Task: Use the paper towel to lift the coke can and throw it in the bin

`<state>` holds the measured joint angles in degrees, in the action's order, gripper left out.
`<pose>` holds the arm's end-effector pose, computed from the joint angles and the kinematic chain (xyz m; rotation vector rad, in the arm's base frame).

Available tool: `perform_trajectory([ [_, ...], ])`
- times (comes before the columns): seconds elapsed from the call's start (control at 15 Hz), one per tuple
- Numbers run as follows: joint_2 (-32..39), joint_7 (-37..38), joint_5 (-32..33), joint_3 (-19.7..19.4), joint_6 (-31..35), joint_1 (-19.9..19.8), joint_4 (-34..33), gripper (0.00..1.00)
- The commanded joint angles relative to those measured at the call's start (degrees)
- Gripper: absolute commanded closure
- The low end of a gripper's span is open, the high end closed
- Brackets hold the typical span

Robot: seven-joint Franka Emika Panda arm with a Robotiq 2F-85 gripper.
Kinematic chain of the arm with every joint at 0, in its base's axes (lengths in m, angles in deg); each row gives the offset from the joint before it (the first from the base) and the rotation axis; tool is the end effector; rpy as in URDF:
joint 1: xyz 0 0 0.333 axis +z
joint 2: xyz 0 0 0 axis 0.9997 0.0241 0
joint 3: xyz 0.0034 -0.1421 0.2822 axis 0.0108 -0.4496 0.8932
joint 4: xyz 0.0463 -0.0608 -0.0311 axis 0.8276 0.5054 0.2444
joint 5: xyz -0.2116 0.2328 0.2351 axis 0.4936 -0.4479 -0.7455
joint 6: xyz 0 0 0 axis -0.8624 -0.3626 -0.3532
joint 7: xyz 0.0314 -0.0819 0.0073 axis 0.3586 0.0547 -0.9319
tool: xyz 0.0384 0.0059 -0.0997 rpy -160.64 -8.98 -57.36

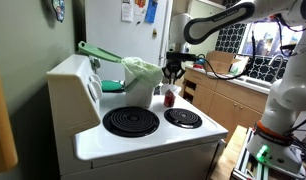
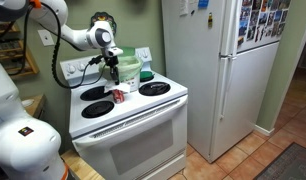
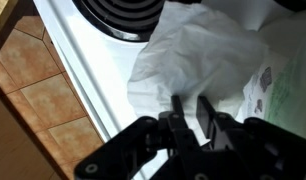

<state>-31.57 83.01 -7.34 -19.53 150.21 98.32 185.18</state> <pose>0.4817 0.2040 0.4423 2.8496 -1.2152 0.0826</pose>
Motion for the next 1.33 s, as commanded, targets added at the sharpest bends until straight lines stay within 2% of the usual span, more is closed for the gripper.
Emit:
perform_trajectory([
  [0.0,-1.6,1.0,0.6,0.1,-0.2,0.4,-0.3,0.44],
  [0.07,-2.0,1.2,0.9,0.1,-0.2,0.4,-0.3,0.42],
  [0.13,-2.2,1.5,1.0,0.2,-0.3,0.3,-0.3,0.56],
  [0.2,-2.4,1.9,1.4,0.3,-0.4,0.2,-0.1,0.76],
  [0.27,-2.5,2.7,1.8,0.4,-0.5,0.2,0.2,0.77],
  [0.47,-2.6,5.1,1.4,0.6,0.0,0.2,0.6,1.00],
  [0.67,-2.4,8.3,0.0,0.6,-1.4,0.3,0.2,1.00],
  [0.87,-2.1,13.5,3.9,1.0,-2.7,0.0,0.5,1.00],
  [0.93,-2.0,13.8,3.7,0.9,-3.3,0.1,0.4,1.00],
  [1.0,-1.4,10.9,2.1,0.4,-2.1,0.2,-0.6,1.00],
  [1.27,-1.3,11.1,2.2,0.4,-2.2,0.2,-0.9,0.99],
])
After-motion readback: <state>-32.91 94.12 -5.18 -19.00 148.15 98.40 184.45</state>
